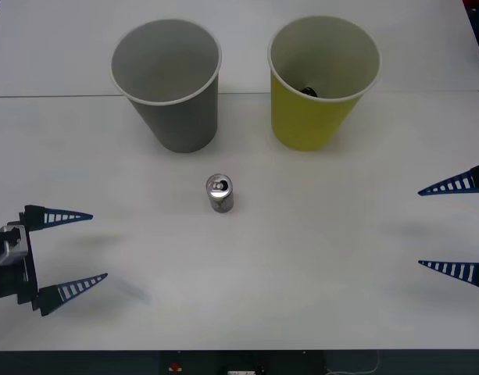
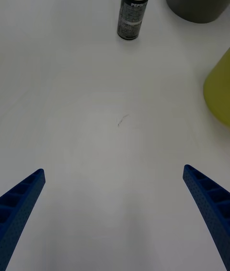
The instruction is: Put the can into the green bin and the plastic bottle into the gray bin
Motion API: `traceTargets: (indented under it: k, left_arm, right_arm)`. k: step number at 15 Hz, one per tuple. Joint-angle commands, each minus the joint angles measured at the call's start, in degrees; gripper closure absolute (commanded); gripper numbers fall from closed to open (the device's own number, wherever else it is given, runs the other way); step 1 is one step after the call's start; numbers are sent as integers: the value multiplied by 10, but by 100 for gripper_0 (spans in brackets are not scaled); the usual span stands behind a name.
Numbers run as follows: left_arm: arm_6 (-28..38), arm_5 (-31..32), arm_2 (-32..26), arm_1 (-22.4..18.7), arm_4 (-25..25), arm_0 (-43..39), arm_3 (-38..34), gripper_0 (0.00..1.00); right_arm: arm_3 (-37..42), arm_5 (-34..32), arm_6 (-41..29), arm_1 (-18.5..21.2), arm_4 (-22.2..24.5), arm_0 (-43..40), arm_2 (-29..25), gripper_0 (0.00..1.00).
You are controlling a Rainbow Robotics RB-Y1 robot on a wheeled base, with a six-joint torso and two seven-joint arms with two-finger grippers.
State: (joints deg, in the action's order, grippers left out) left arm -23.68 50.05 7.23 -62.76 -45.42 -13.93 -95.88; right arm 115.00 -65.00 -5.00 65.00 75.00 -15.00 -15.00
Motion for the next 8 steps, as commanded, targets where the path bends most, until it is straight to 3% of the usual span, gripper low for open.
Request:
traceTargets:
  k: [1, 8]
  left_arm:
    - [0, -32, 27, 24, 24, 16, 2, 0]
    - [-5, -148, 129, 103, 90, 88, 21, 0]
  right_arm:
    - [0, 0, 0, 0, 0, 0, 0, 0]
    - [0, 0, 0, 0, 0, 0, 0, 0]
